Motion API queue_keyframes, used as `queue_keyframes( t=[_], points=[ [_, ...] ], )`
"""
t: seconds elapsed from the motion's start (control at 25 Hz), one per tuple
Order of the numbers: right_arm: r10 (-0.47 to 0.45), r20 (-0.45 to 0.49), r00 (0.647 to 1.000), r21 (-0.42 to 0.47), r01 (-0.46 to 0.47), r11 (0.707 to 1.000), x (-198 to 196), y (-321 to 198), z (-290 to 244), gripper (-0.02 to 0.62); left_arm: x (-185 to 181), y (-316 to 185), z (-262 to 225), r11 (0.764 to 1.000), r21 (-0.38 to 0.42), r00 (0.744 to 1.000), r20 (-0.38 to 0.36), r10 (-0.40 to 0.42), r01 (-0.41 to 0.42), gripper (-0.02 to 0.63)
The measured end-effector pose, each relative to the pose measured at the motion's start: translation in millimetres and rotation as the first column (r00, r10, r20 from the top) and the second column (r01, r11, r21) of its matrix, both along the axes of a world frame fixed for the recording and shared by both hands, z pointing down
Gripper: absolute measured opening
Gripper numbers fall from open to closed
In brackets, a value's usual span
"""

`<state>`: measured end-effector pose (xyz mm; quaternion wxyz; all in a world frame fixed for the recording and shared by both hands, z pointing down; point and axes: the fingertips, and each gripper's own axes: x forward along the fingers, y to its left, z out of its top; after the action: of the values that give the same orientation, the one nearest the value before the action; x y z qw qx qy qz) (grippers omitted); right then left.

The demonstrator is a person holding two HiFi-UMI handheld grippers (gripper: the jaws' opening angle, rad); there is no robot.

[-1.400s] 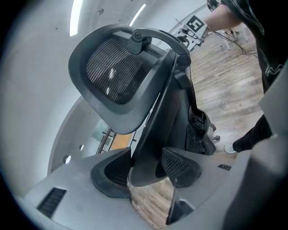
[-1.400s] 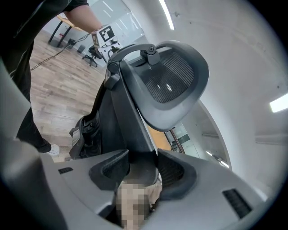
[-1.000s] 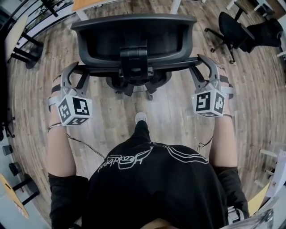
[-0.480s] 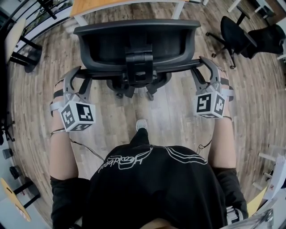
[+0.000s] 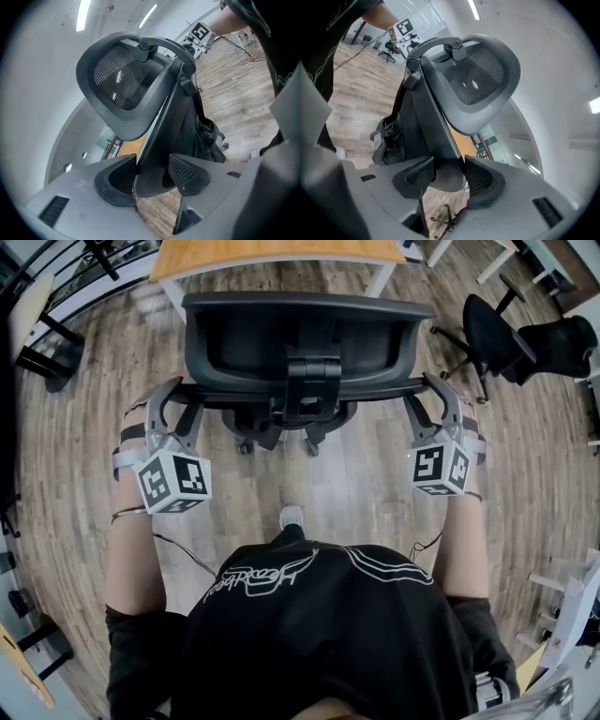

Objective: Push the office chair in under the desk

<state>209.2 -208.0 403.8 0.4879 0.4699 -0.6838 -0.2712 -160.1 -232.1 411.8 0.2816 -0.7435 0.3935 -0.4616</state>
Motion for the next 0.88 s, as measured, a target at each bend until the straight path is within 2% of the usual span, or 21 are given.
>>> queue_keyframes(
  t=[0.32, 0.88],
  points=[
    [0.007, 0.011, 1.0, 0.008, -0.007, 1.0, 1, -42, -2, 0.224, 1, -42, -3, 1.0, 0.005, 1.0, 0.0, -0.004, 0.004, 0.212],
    [-0.005, 0.003, 1.0, 0.03, 0.005, 1.0, -1, -79, 0, 0.224, -2, -69, 2, 0.998, 0.022, 0.998, -0.009, -0.056, 0.056, 0.212]
  ],
)
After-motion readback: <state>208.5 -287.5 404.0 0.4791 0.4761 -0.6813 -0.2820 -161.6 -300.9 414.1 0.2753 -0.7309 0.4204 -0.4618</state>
